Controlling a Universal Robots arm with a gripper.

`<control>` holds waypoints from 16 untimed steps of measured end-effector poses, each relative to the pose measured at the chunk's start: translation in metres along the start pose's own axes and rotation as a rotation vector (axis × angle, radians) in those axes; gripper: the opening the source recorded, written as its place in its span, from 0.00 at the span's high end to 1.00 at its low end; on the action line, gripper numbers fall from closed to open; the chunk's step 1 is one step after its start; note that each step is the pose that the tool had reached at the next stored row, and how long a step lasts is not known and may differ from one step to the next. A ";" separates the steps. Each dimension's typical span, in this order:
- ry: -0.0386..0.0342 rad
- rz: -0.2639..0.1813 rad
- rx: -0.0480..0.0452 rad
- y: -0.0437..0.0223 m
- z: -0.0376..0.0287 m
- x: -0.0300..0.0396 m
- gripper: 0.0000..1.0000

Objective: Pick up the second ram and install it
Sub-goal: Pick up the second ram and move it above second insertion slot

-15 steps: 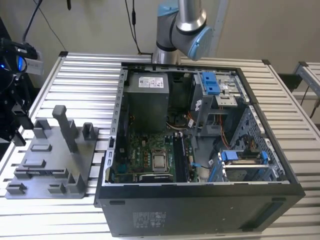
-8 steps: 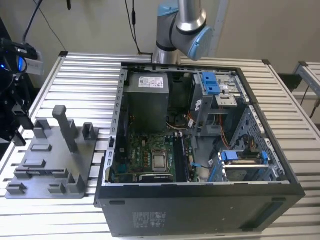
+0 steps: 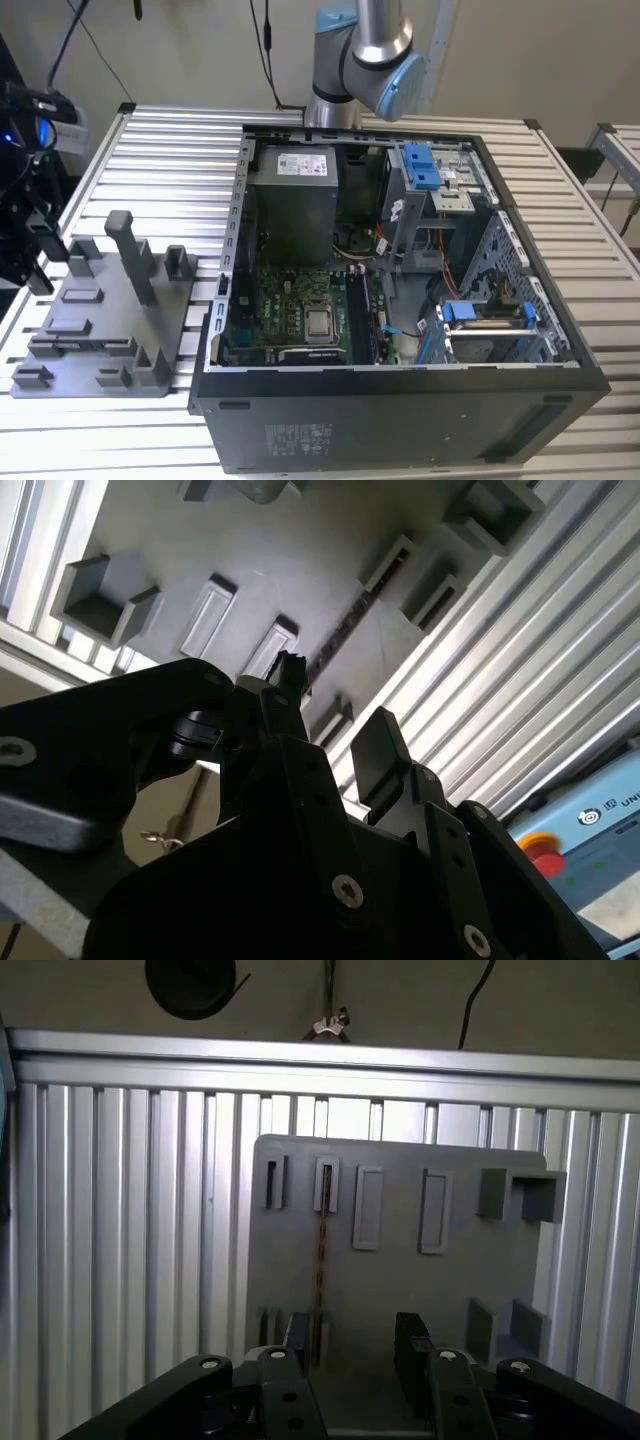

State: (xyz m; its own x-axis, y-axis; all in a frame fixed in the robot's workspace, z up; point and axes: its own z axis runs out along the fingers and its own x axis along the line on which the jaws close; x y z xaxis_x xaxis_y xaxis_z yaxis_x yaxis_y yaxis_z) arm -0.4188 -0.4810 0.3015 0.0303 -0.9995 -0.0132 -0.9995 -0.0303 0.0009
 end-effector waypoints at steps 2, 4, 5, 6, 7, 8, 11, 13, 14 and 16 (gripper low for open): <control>0.0000 0.000 0.0001 0.0000 0.0017 0.0000 0.52; 0.0000 0.000 0.0000 0.0001 0.0042 0.0000 0.52; 0.0001 0.000 -0.0001 0.0002 0.0055 0.0000 0.52; 0.0001 0.000 -0.0001 0.0002 0.0069 0.0001 0.52; 0.0000 0.000 0.0000 0.0002 0.0084 0.0001 0.52; 0.0000 0.000 0.0000 0.0002 0.0097 0.0001 0.52; 0.0000 -0.001 0.0000 0.0002 0.0133 0.0001 0.52; 0.0000 -0.001 0.0000 0.0002 0.0157 0.0002 0.52; 0.0000 -0.001 0.0000 0.0002 0.0169 0.0002 0.52; 0.0001 -0.001 -0.0001 0.0003 0.0194 0.0002 0.52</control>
State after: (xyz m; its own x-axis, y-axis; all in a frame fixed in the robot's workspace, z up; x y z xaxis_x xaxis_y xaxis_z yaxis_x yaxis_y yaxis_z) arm -0.4191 -0.4810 0.2821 0.0310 -0.9994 -0.0131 -0.9995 -0.0310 0.0011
